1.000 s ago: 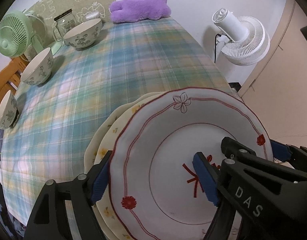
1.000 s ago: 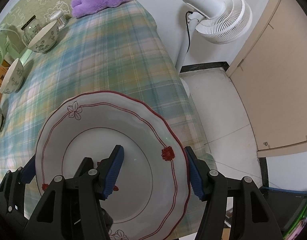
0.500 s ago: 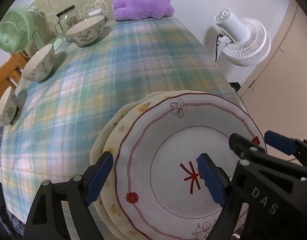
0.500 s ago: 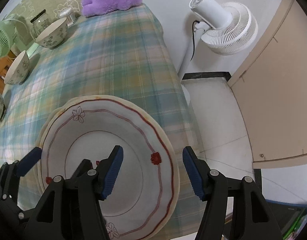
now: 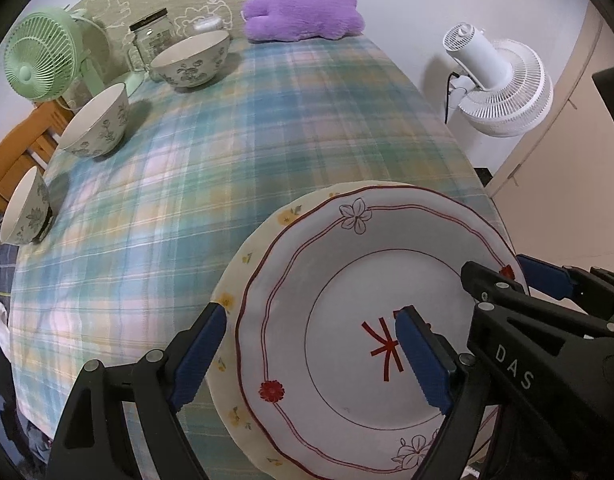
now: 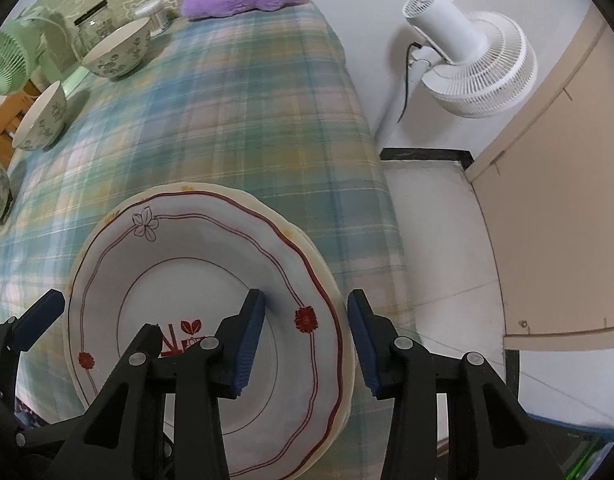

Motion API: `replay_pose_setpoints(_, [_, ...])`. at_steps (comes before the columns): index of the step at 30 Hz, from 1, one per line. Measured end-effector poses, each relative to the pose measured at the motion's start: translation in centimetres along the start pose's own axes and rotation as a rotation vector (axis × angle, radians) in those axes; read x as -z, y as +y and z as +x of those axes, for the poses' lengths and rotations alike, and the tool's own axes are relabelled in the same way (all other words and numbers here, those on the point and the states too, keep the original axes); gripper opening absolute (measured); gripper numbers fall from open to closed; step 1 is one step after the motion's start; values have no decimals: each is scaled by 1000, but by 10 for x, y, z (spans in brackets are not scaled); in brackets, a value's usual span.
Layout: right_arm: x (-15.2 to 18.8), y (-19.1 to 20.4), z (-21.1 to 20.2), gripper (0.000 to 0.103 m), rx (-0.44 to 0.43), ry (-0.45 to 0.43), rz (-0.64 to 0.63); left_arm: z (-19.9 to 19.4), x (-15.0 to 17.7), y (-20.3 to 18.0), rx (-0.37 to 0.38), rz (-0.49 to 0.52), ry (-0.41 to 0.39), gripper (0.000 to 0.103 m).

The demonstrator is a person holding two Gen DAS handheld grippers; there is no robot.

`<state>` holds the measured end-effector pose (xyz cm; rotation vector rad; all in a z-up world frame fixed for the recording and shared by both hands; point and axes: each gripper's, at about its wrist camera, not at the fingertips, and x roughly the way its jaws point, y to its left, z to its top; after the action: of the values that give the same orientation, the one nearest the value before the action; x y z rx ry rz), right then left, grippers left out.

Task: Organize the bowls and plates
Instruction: 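Lower the red-rimmed plate onto the yellow-flower plates and open both grippers, then move both tools to the plain grey-glazed bowl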

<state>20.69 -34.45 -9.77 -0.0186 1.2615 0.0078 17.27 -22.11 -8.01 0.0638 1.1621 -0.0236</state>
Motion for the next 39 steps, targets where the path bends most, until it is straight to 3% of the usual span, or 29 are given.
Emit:
replay_pose_setpoints(7, [-3, -1, -2, 47, -12, 4, 0, -7, -3, 1, -2, -7, -12, 88])
replay_pose_setpoints(10, [-8, 1, -14, 49, -5, -37, -15, -17, -9, 4, -3, -20, -35, 88])
replay_pose_setpoints(12, [-12, 2, -24, 63, 23, -71, -17, -26, -14, 8, -10, -34, -55, 88])
replay_pose_setpoints(15, [-19, 2, -47, 74, 26, -134, -27, -43, -21, 15, -11, -63, -84, 91])
replay_pose_setpoints(21, [-32, 3, -86, 86, 16, -215, -29, -79, -32, 30, -18, -108, -166, 97])
replay_pose_setpoints(28, [-39, 22, -124, 88, 24, -281, -37, -110, -37, 57, -24, -136, -227, 101])
replay_pose_setpoints(39, [-42, 98, -159, 88, 7, -339, -20, -132, -41, 139, -9, -136, -284, 101])
